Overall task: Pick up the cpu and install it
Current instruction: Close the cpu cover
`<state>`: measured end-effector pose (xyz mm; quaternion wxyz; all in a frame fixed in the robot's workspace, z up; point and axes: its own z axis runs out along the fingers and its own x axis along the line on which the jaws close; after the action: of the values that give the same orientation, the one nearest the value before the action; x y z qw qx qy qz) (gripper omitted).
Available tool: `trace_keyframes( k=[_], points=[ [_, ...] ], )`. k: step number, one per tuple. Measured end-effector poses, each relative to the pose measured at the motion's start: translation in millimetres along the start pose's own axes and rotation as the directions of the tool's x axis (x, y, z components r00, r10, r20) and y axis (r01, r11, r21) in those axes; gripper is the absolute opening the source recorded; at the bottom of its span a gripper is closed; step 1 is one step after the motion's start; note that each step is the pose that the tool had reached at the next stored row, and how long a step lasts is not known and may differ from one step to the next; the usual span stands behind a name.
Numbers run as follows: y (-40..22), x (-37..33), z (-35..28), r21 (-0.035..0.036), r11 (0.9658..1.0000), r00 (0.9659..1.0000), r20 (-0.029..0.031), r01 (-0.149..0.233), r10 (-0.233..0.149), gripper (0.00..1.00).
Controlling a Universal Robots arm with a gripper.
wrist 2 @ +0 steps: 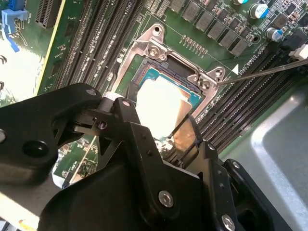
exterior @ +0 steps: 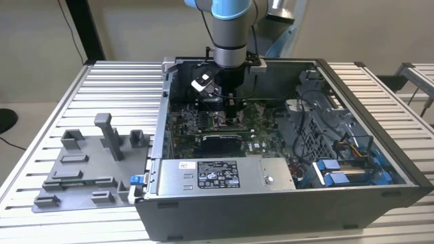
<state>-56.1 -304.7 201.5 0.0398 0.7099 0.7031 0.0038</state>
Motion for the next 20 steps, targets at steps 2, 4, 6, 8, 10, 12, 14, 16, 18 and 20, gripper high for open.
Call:
trace_keyframes(
  k=[2,4,6,8,10,12,14,16,18,20],
  points=[
    [-0.1,-0.2,0.4,0.0001,1.0000,1.0000,0.0002,0.000,0.000,0.00],
    [-0.1,-0.3,0.9,0.0001,1.0000,1.0000,0.0001,0.000,0.000,0.00],
    [-0.1,-0.4,1.3,0.0001,1.0000,1.0000,0.0001,0.000,0.000,0.00],
    [-0.1,-0.4,1.9,0.0000,1.0000,1.0000,0.0001,0.000,0.000,0.00],
    [-0.1,-0.4,2.7,0.0000,1.0000,1.0000,-0.0001,0.000,0.000,0.00],
    [-0.2,-0.4,3.5,0.0000,1.0000,1.0000,0.0001,0.000,0.000,0.00],
    [-0.3,-0.4,4.3,0.0001,1.0000,1.0000,0.0001,0.000,0.000,0.00],
    [-0.3,-0.4,5.0,0.0002,1.0000,1.0000,0.0002,0.000,0.000,0.00],
    [-0.4,-0.5,5.6,0.0004,1.0000,1.0000,0.0006,0.000,0.000,0.00],
    [-0.5,-0.7,6.2,0.0004,1.0000,1.0000,0.0006,0.000,0.000,0.00]
  ],
)
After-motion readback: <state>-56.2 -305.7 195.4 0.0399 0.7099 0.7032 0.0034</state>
